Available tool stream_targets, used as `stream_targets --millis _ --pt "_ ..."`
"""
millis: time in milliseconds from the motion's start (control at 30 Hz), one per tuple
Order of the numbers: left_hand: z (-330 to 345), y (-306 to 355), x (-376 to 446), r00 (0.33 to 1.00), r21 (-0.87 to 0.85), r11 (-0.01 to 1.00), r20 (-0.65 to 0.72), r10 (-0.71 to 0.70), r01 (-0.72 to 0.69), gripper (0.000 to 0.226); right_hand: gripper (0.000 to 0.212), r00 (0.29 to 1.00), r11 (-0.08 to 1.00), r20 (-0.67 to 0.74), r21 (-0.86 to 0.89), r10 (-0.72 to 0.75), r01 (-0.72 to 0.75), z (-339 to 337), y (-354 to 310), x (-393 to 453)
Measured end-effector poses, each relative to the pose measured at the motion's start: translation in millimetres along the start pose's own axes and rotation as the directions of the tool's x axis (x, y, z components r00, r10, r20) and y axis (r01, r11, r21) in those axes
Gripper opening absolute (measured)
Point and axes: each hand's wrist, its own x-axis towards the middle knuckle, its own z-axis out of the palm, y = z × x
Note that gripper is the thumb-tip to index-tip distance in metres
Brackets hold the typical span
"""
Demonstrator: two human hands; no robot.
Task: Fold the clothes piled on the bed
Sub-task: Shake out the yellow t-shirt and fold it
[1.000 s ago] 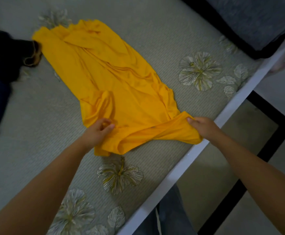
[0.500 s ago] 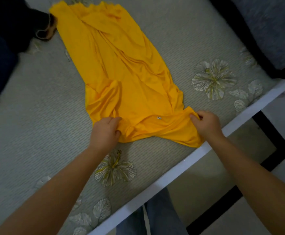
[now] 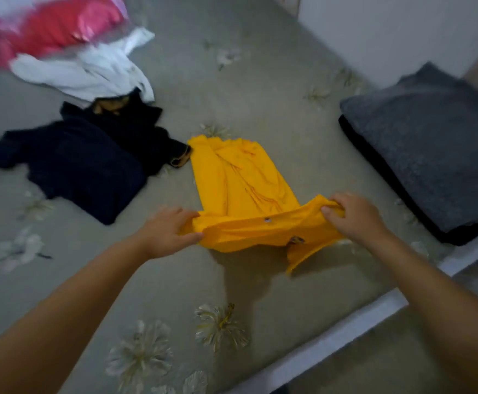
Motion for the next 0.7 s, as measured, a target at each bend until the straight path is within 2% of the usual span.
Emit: stream_targets --millis 100,167,233,333,467,500,633,700 --pt "-72 -4 -32 0.955 0.102 0.993 -0.294 -0.029 0.061 0.084 0.043 0.965 0.974 -0.16 0.055 -0.209 0.22 -45 -48 21" --pt "-114 -5 -57 0.874 0.143 0.987 -0.486 0.004 0.075 0.09 0.044 0.888 0.933 -0.329 0.051 -0.32 0.355 -73 -83 31" --pt "-150 -12 -84 0.731 0.158 0.987 -0.676 0.09 0.025 0.073 0.041 0.772 0.907 -0.506 -0.051 -0.384 0.418 -101 -119 37" --pt "-185 -24 -130 0.489 0.259 0.966 -0.84 0.234 -0.018 0.04 0.032 0.571 0.904 -0.723 -0.179 -0.388 0.387 -136 -170 27" --pt "-218 -26 -201 0.201 0.399 0.917 -0.9 0.386 0.023 0.03 0.029 0.366 0.894 -0.836 -0.283 -0.408 0.347 -165 -226 -13" --pt "-225 -26 -220 0.146 0.434 0.899 -0.895 0.423 0.054 0.028 0.028 0.324 0.892 -0.855 -0.293 -0.406 0.344 -172 -240 -26" --pt "-239 -33 -287 0.014 0.469 0.85 -0.877 0.48 0.241 0.03 0.024 0.159 0.868 -0.876 -0.397 -0.455 0.299 -186 -284 -75" --pt "-241 -39 -312 -0.023 0.458 0.822 -0.869 0.494 0.337 0.034 0.019 0.104 0.852 -0.866 -0.45 -0.49 0.266 -189 -300 -96"
